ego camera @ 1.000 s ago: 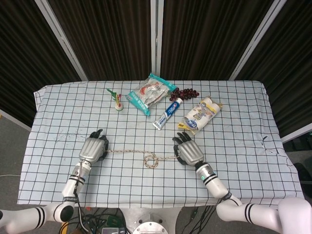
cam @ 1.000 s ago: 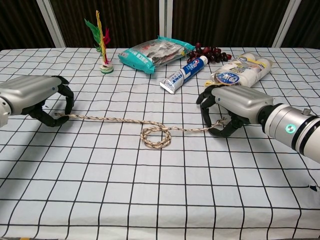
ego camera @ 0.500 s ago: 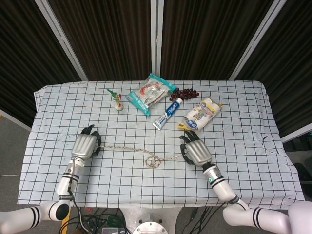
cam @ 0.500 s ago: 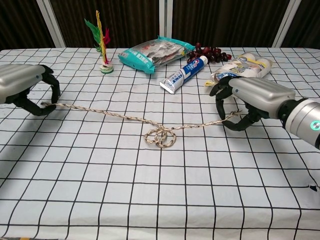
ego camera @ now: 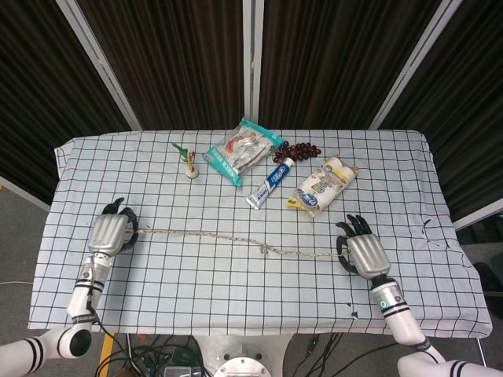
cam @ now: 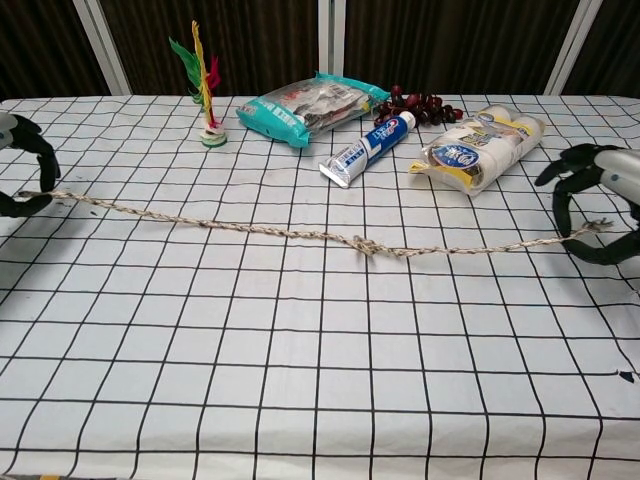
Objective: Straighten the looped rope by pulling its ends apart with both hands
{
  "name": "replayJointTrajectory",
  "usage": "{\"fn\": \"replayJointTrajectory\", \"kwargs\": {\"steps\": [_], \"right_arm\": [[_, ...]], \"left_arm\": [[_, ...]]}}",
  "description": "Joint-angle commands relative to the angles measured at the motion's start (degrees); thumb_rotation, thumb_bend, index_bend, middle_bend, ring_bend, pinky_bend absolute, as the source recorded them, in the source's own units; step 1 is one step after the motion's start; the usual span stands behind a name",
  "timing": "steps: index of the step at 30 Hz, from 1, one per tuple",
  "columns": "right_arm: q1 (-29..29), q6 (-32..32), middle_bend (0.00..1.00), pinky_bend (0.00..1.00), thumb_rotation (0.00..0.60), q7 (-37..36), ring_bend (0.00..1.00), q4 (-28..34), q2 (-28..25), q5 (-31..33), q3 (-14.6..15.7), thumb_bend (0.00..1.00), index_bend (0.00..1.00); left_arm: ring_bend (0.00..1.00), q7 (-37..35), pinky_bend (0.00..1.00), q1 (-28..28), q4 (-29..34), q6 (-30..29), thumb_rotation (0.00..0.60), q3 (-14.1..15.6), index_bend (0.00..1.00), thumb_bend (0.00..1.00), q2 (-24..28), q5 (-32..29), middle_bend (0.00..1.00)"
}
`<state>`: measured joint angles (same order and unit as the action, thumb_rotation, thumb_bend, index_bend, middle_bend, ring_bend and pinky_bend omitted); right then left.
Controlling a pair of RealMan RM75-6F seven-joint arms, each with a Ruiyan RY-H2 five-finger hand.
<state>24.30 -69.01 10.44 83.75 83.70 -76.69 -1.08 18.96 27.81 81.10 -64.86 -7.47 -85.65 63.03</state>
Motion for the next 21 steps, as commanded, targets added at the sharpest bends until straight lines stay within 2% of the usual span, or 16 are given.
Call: {"fn": "replayJointTrajectory", "kwargs": {"steps": [1,9,21], "right_arm": [[-2.1,-1.7,0.19,0.00,0.600,-1.9,0.00,-0.1,-1.2,-0.6,1.1,0.34,0.66],[-5.0,-2.5,0.19,0.00,0.600,-6.1,0.00,-3.0,-0.9,-2.0,2.3,0.34,0.66],[-6.2,-1.9,0.19,0.00,0.600,-12.1,0.00,-6.7,-2.5,-3.3,1.3,0.34,0.66]], "left_arm": [[0.08,-1.5,0.18,-0.6,-0.9,0.3,0.600,0.7,0.64,0.42,0.0,0.9,0.33],[0.08,-3.3,0.18,-1.1,-3.0,0.8,0.600,1.7,0.65,0.42,-1.4,2.7,0.33],[0.08,-4.0,0.18,-1.4,-5.0,1.5,0.600,1.0,0.65,0.42,-1.7,2.3,0.33]]}}
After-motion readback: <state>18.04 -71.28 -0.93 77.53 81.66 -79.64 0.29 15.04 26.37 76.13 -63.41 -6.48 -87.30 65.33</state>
